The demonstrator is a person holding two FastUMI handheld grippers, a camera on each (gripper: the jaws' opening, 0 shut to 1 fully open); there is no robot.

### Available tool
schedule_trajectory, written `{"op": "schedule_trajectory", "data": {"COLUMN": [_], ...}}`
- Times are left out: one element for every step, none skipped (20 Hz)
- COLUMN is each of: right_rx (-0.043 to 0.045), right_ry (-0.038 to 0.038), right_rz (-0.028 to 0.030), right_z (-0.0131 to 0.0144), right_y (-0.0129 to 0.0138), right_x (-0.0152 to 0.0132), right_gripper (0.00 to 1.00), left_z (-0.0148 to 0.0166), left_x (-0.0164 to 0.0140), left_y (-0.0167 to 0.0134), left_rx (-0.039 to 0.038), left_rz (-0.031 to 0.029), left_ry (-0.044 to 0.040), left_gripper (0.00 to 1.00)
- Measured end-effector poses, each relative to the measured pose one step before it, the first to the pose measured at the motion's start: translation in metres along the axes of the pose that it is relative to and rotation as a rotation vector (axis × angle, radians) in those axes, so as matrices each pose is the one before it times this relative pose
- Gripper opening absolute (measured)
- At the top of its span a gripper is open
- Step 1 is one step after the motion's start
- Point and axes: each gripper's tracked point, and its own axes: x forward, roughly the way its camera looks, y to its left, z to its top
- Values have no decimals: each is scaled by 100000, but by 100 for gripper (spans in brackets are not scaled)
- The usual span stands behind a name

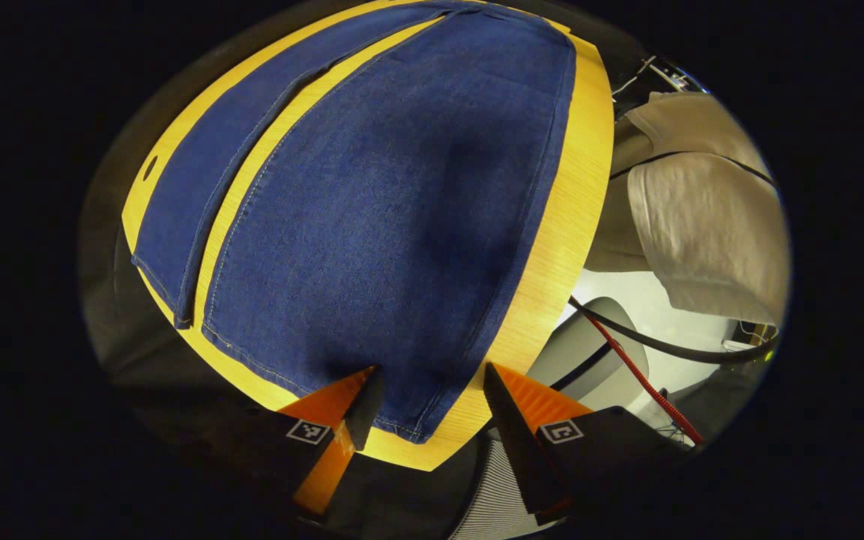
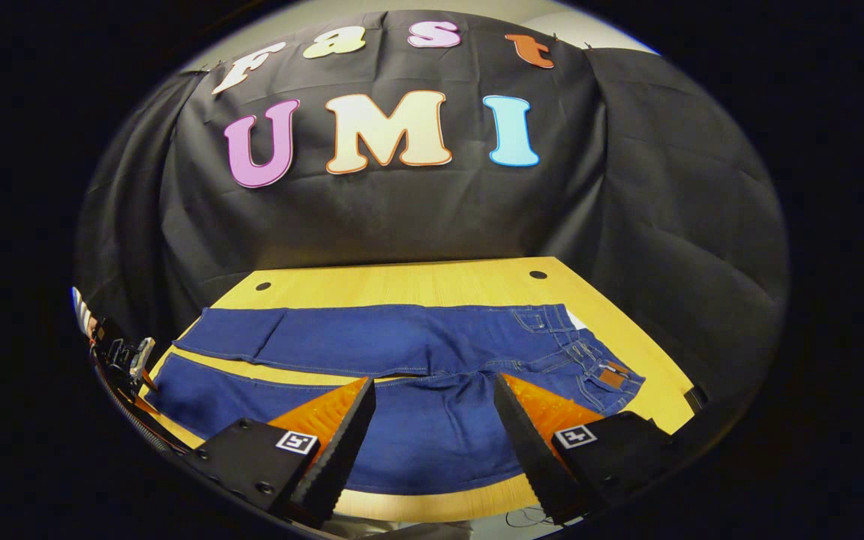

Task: Grasp the waist and the cuffs of the jeans and fold them to make the two legs overlap; first hold the waist and fold one-third of the jeans toward the cuffs, then hold the cuffs and fold the remaining one-third in the same direction to finish folding.

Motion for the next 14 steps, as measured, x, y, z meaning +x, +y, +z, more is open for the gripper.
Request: {"op": "schedule_trajectory", "data": {"right_rx": [482, 521, 572, 613, 593, 440, -58, -896, -1679, -2285, -3315, -4536, -5851, -6955], "right_ry": [-40, 20, 120, -135, -198, -51, 220, 636, 962, 1010, 1260, 1994, 2553, 2936], "right_rz": [-851, -1059, -1126, -1215, -1094, -1002, -931, -879, -890, -24, 86, 504, 924, 920], "right_z": [-110, -124, 4, -52, 46, 13, -31, -128, -109, -138, -76, -350, -518, -672], "right_y": [-420, -515, -590, -558, -582, -617, -616, -688, -754, -636, -857, -881, -1019, -997], "right_x": [-109, -109, -60, -119, -193, -137, -45, 11, -1, 95, 84, 264, 108, 206], "right_gripper": [98, 98, 98, 98, 98, 98, 98, 98, 98, 99, 99, 98, 99, 99], "left_z": [121, -35, 187, -186, 123, -35, 121, 187, 251, 141, -70, -151, -129, -22], "left_x": [43, -110, 101, -75, -60, 77, 27, -146, 100, 10, -22, 15, 97, -53], "left_y": [112, 133, 111, -55, 28, 302, 278, 288, 170, -65, -115, -133, 72, -147], "left_rx": [-1374, -552, -440, -499, -2, 43, -167, 97, 248, 808, 1640, 2370, 860, -633], "left_rz": [99, 148, 153, 224, 188, 170, 249, 289, 639, 1422, 1257, 1064, 465, -197], "left_ry": [33, 95, -526, 426, -293, 739, -299, -424, -995, -976, 73, -428, 470, 178], "left_gripper": [84, 77, 76, 71, 68, 64, 58, 48, 37, 18, 9, 0, 0, 0]}}
